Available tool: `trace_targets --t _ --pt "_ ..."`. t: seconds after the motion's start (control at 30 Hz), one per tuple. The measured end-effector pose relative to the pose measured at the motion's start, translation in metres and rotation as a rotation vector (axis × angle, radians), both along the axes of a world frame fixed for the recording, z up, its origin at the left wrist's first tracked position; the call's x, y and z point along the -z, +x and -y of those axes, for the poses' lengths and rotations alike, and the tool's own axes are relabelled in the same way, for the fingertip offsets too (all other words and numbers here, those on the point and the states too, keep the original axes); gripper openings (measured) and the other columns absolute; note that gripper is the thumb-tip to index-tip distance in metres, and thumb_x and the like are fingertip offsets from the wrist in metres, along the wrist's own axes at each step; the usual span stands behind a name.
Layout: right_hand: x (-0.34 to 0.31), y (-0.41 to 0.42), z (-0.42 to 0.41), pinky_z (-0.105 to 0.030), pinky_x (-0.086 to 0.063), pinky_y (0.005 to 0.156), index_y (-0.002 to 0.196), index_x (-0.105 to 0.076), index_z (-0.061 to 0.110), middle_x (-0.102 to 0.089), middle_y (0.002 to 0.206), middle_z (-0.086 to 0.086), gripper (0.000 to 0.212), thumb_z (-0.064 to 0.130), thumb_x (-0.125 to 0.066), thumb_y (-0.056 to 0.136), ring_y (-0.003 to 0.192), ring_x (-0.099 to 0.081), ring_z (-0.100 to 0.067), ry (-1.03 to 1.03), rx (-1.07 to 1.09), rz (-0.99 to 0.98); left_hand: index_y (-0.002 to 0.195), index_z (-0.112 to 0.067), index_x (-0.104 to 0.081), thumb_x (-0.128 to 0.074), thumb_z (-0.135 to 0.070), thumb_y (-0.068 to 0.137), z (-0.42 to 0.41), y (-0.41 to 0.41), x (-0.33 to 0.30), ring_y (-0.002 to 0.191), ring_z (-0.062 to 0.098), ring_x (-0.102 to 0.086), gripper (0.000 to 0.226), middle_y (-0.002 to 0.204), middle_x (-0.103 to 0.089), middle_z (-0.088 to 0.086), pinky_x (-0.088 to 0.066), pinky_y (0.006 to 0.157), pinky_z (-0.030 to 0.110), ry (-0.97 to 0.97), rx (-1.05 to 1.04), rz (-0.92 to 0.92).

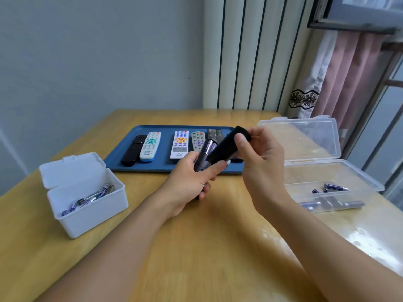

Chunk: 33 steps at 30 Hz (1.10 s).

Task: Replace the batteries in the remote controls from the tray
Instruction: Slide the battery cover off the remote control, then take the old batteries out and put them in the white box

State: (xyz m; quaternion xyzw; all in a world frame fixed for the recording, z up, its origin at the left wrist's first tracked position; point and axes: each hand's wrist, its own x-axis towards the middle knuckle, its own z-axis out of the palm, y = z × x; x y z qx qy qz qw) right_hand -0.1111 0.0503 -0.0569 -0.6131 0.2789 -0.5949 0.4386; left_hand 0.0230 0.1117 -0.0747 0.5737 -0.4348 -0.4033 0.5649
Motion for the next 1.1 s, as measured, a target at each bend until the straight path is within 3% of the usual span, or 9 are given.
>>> trace_targets --t 0.1,0.2,0.37,0.47,0.57,0.67,0.77,0.9,1.1 --pt "-0.007 -0.002 -0.003 -0.027 -0.055 0.061 0.081 -0.058 0.014 -0.063 0.078 -0.004 0.016 0.004 -0.061 0.093 0.073 -0.063 -0.015 0.135 -0.023 0.002 0.109 -0.014 -0.057 -0.080 -0.027 0.083 0.003 0.009 -0.003 0.051 0.015 -0.046 0.037 0.079 -0.060 0.007 -0.037 0.042 0.025 -0.019 -0.123 0.000" --pt "-0.010 -0.006 -0.004 -0.028 -0.052 0.050 0.077 -0.059 0.009 -0.061 0.073 -0.008 0.012 0.003 -0.061 0.087 0.057 -0.064 -0.017 0.212 0.049 -0.145 0.104 -0.016 -0.059 -0.062 -0.039 0.097 0.001 0.013 -0.009 0.051 0.016 -0.049 0.024 0.075 -0.061 0.006 -0.038 0.042 0.024 0.023 -0.138 -0.108" --pt "-0.007 -0.005 -0.011 -0.037 -0.060 0.056 0.084 -0.065 0.005 -0.065 0.070 -0.011 0.005 0.010 -0.064 0.087 0.049 -0.066 -0.022 0.390 -0.211 -0.631 0.112 -0.007 -0.054 -0.042 -0.029 0.107 0.000 0.012 -0.011 0.049 0.019 -0.056 0.025 0.073 -0.064 0.010 -0.045 0.042 0.025 0.018 -0.097 -0.099" --pt "0.006 -0.003 -0.016 -0.025 -0.048 0.060 0.091 -0.064 0.017 -0.065 0.083 0.003 0.012 0.026 -0.068 0.084 0.074 -0.065 -0.017 -0.119 -0.004 -1.131 0.112 -0.003 -0.053 -0.042 -0.025 0.107 0.000 0.009 -0.010 0.053 0.021 -0.063 0.026 0.076 -0.070 0.011 -0.050 0.044 0.029 0.026 -0.058 -0.077" --pt "0.005 -0.003 -0.016 -0.024 -0.042 0.068 0.096 -0.063 0.021 -0.058 0.093 0.007 0.014 0.025 -0.071 0.086 0.084 -0.056 -0.013 -0.441 0.147 -0.905 0.106 -0.004 -0.052 -0.045 -0.027 0.106 -0.003 0.004 -0.013 0.048 0.020 -0.054 0.024 0.076 -0.064 0.009 -0.045 0.043 0.028 0.009 -0.029 -0.039" --pt "0.005 -0.001 -0.012 -0.027 -0.053 0.078 0.108 -0.064 0.024 -0.060 0.104 0.010 0.024 0.020 -0.071 0.085 0.091 -0.059 -0.008 -0.433 0.072 -0.654 0.109 -0.004 -0.052 -0.045 -0.029 0.105 -0.003 0.002 -0.018 0.047 0.019 -0.048 0.026 0.075 -0.059 0.009 -0.041 0.041 0.027 -0.065 -0.080 0.037" --pt "-0.001 0.000 -0.010 -0.023 -0.054 0.075 0.105 -0.066 0.023 -0.064 0.102 0.009 0.019 0.018 -0.066 0.087 0.092 -0.062 -0.005 -0.327 0.115 -0.458 0.102 -0.013 -0.054 -0.047 -0.031 0.104 -0.003 0.001 -0.018 0.046 0.020 -0.049 0.019 0.071 -0.061 0.006 -0.042 0.042 0.030 -0.103 -0.130 0.243" --pt "-0.005 -0.001 -0.003 -0.009 -0.046 0.068 0.104 -0.068 0.022 -0.064 0.102 0.007 0.010 0.019 -0.064 0.095 0.091 -0.063 -0.002 -0.331 0.164 -0.417 0.094 -0.016 -0.051 -0.048 -0.033 0.103 -0.007 -0.009 -0.015 0.046 0.018 -0.052 0.020 0.069 -0.064 0.004 -0.044 0.043 0.032 -0.121 -0.101 0.402" --pt "-0.001 -0.005 0.003 -0.008 -0.044 0.068 0.097 -0.074 0.020 -0.067 0.097 0.009 0.015 0.009 -0.063 0.094 0.086 -0.063 0.001 -0.332 0.193 -0.404 0.097 -0.014 -0.052 -0.058 -0.030 0.099 -0.006 -0.016 -0.009 0.043 0.005 -0.051 0.018 0.076 -0.064 0.009 -0.045 0.042 0.029 -0.108 -0.082 0.421"
